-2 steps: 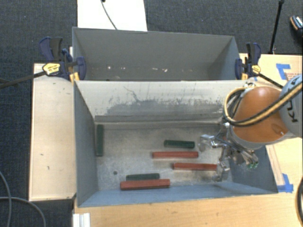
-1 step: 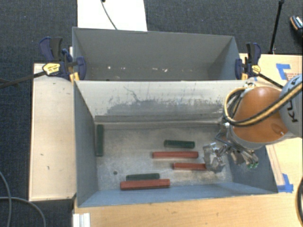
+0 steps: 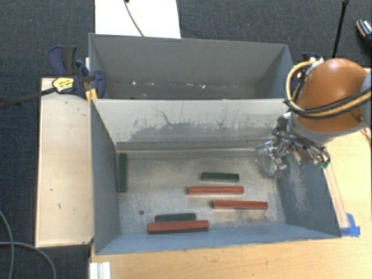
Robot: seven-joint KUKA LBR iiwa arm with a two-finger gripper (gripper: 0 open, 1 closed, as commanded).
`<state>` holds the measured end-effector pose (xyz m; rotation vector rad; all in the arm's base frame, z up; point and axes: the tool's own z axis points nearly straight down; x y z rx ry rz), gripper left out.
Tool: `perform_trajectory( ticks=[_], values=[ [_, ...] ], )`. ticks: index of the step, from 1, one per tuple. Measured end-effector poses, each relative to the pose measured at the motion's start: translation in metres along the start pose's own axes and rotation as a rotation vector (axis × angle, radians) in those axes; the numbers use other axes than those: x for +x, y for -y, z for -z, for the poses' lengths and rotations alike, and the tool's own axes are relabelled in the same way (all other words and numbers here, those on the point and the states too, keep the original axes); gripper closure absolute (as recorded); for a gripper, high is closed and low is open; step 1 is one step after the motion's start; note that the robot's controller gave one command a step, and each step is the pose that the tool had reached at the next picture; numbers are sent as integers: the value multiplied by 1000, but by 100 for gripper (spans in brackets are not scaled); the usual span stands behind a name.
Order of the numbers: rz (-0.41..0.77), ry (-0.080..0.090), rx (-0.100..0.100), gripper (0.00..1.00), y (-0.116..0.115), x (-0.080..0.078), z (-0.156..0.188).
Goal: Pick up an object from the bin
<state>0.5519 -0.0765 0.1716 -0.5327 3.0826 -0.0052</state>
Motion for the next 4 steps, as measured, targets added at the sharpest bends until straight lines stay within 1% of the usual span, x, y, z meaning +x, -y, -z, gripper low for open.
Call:
perform_trajectory(
  ticks=[1,2,3,4],
  values=[
    [-4,-9,-5,0,-1,3,-4],
    [-39,-14,-10,0,-56,-27,-101],
    [-45,-10,-6,100,-52,-27,-97],
    [-45,-10,-6,0,-52,-27,-97]
  ],
)
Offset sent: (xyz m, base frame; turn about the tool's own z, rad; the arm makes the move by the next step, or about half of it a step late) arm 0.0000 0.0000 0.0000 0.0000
